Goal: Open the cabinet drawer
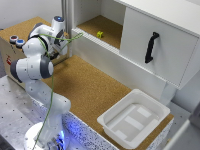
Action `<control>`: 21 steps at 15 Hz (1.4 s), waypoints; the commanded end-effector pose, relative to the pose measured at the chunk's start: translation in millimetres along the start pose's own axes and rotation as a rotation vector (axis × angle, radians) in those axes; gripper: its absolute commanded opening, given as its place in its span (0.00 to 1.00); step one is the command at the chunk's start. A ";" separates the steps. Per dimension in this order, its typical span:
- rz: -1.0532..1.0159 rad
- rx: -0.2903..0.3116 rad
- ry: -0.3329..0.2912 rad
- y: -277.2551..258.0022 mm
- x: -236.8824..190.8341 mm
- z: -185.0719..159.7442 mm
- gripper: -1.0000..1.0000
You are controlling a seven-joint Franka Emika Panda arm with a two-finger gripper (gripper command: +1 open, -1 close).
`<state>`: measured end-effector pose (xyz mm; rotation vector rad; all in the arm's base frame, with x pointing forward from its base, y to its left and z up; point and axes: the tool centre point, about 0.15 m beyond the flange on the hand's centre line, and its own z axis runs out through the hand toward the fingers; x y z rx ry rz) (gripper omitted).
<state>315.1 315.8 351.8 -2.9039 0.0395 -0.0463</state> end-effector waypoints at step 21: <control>-0.073 0.198 -0.090 -31.0 31.1 69.8 0.00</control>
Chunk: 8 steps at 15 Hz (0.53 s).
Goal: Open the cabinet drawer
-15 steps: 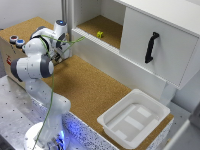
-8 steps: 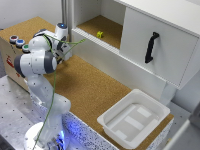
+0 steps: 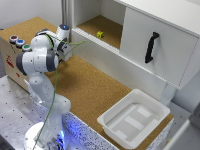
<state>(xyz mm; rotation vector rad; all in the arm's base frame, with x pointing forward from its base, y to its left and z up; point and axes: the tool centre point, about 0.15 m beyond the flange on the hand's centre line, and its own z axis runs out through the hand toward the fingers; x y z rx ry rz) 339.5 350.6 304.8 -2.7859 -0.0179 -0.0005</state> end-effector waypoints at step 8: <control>-0.060 0.088 -0.070 -9.1 7.7 24.2 0.00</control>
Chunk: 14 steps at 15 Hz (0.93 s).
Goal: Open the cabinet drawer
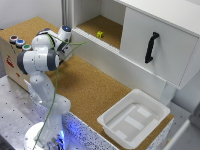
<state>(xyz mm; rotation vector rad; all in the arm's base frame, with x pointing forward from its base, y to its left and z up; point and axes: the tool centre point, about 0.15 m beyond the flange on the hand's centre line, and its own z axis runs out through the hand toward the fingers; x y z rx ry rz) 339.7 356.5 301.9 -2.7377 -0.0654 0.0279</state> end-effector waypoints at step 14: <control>0.079 0.015 0.016 67.3 17.3 4.0 0.00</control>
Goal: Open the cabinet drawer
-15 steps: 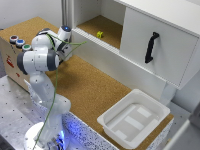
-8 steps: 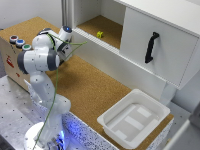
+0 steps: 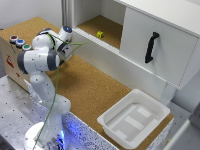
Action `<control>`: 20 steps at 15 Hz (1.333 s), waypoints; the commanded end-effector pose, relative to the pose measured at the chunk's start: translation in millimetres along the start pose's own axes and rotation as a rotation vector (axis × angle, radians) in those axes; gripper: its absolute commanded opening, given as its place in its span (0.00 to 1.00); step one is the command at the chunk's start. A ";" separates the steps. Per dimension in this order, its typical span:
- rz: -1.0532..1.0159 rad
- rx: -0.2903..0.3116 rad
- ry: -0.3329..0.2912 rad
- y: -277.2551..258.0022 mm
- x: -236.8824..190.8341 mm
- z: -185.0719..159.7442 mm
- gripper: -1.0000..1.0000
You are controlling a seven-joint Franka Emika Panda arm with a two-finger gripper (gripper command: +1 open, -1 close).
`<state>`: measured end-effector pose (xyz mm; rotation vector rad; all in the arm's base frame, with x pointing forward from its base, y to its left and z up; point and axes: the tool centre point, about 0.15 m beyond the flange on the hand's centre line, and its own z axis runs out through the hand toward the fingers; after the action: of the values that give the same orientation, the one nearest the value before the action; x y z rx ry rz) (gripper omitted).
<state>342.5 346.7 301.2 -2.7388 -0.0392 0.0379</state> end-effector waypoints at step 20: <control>0.240 -0.035 0.026 205.9 58.5 -30.3 0.00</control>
<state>352.1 202.8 300.9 -2.7917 0.2526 -0.0252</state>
